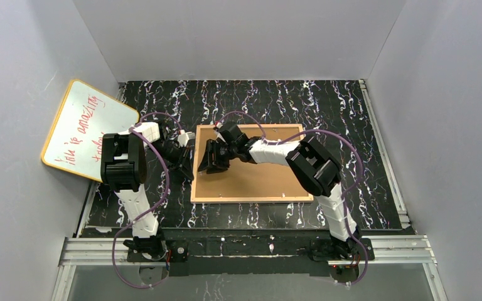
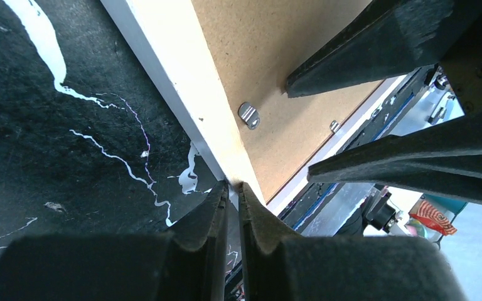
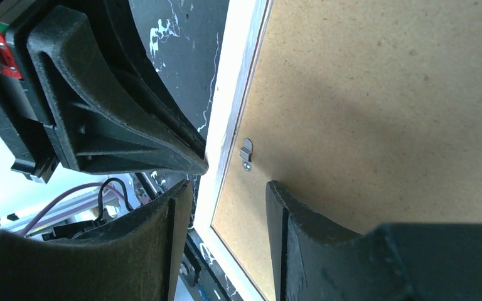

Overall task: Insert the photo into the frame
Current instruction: Install the photo frame at the center of the board, then adjust the photo frame at the center of the board, then install the photo frame at the center of the board.

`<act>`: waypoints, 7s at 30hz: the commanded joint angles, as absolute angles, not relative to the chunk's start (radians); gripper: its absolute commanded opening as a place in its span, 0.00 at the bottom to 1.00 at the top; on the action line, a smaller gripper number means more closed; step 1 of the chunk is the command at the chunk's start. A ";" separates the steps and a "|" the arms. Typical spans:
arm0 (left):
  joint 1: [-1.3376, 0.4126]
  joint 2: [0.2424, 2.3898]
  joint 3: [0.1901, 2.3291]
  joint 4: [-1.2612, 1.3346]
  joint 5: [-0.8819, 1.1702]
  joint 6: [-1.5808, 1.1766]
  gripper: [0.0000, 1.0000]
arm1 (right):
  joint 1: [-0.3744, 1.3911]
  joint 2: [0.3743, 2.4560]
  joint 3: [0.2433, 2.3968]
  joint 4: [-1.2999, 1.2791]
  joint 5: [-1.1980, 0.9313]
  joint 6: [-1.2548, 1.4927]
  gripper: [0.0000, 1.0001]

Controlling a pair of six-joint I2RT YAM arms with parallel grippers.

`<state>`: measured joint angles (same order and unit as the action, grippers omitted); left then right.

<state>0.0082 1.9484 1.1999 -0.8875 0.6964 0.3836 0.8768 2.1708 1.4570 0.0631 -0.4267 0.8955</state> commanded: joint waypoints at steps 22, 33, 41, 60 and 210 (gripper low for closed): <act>-0.005 1.942 1.168 -0.858 0.635 0.416 0.06 | 0.904 2.289 1.574 0.092 -0.488 0.892 0.50; -0.005 1.946 1.173 -0.864 0.631 0.423 0.06 | 0.902 2.303 1.603 0.066 -0.512 0.877 0.47; -0.002 1.930 1.204 -0.902 0.617 0.443 0.06 | 0.845 2.228 1.644 0.038 -0.487 0.860 0.52; -0.029 1.834 1.108 -0.943 0.522 0.605 0.10 | 0.227 1.525 1.038 -0.192 -0.066 0.754 0.98; -0.144 1.996 1.207 -0.933 0.658 0.440 0.13 | 0.873 2.073 1.246 0.185 -0.447 1.106 0.60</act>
